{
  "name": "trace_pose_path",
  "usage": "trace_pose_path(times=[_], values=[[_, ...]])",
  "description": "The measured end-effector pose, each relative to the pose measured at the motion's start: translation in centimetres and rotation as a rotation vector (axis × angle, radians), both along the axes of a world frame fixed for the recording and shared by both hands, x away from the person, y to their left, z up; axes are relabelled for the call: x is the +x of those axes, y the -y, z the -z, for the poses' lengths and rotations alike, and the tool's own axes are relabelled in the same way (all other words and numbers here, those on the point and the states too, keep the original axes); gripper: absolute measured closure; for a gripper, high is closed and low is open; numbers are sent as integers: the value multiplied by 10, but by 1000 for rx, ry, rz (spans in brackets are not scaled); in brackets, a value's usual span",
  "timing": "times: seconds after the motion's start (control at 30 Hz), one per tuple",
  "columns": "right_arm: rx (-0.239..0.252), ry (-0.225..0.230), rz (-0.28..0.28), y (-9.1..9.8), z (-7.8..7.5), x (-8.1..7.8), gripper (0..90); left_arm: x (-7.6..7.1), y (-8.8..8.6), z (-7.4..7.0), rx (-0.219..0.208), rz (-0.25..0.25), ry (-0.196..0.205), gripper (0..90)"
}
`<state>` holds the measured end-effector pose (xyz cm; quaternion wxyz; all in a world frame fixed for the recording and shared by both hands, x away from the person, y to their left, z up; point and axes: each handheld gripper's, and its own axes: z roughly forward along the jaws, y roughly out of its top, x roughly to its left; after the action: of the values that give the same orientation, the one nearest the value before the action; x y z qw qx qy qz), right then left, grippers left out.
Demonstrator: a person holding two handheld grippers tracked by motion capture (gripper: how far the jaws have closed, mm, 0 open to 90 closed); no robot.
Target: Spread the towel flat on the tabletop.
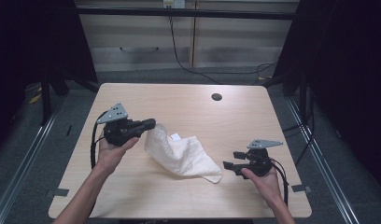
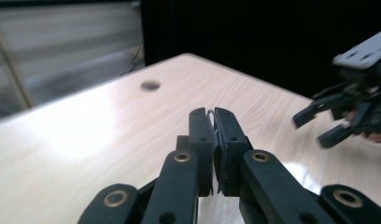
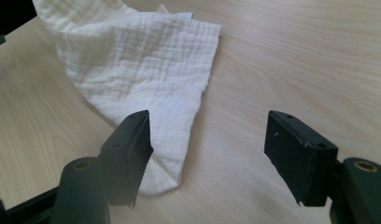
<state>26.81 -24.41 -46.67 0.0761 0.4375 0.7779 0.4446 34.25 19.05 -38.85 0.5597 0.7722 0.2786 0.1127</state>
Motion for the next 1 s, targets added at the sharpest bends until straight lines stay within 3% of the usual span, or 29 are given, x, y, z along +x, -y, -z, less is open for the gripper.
trace_pose_path(times=[0.23,0.5,0.8,1.0], values=[[-22,-13,-38,-14,3,7,364,5,-29,37,29,-78,-78,868],[-64,8,-121,-48,-3,29,435,12,-44,69,86,-138,-160,867],[-57,15,-182,-85,-8,73,560,12,-51,79,87,-135,-182,866],[-61,-6,-189,-107,-3,112,566,12,-48,80,97,-125,-177,866]])
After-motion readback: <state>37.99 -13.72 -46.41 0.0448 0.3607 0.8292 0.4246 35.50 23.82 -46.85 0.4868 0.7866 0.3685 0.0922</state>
